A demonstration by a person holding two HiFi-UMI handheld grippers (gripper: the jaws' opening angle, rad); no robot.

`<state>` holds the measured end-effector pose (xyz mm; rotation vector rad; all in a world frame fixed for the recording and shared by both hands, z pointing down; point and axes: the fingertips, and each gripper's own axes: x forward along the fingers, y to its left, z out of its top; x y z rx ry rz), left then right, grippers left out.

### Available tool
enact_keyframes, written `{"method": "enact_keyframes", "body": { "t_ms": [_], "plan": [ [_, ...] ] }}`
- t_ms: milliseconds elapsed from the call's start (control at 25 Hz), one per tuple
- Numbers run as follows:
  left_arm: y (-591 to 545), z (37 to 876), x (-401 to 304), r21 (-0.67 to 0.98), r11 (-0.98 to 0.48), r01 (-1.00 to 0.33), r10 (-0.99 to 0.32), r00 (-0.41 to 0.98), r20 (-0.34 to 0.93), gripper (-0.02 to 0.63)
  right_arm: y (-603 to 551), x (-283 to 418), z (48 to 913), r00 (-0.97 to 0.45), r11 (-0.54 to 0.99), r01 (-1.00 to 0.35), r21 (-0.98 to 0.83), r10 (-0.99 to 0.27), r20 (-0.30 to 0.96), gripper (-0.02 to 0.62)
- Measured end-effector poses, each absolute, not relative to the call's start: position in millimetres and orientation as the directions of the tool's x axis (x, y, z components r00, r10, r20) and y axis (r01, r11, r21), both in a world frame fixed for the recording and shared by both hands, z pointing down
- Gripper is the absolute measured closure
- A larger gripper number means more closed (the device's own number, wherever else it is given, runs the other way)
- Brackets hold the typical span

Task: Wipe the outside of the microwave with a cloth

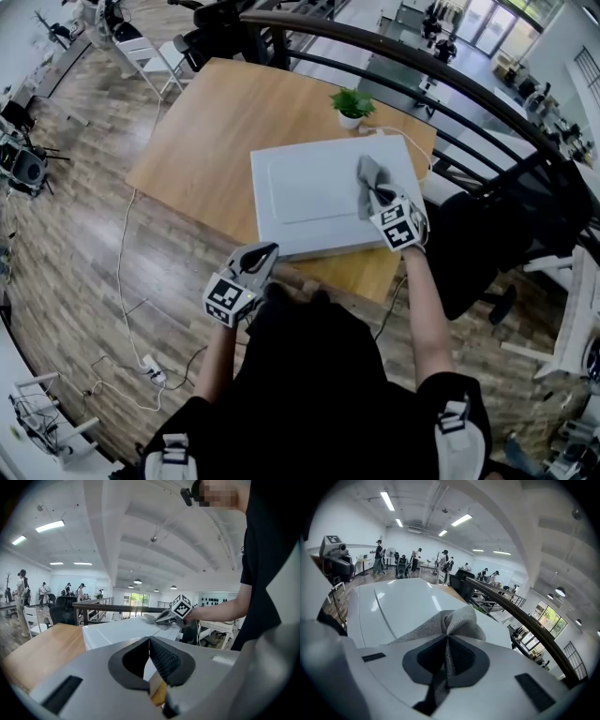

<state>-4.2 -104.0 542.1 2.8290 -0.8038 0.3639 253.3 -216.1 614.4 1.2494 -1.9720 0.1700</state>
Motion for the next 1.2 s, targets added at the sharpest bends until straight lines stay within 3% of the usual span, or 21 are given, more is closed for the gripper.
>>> {"method": "enact_keyframes", "body": {
  "t_ms": [680, 1200],
  "plan": [
    [-128.0, 536.4, -34.4, 0.097, -0.857, -0.505, -0.465, 0.842, 0.273, 0.603, -226.9, 170.0, 616.2, -0.283, 0.56, -0.803, 0.204, -0.659, 0.697, 0.589],
    [-143.1, 537.8, -67.4, 0.097, -0.856, -0.508, -0.469, 0.841, 0.268, 0.603, -240.4, 58.4, 615.8, -0.377, 0.662, -0.724, 0.194, -0.615, 0.693, 0.589]
  ]
}}
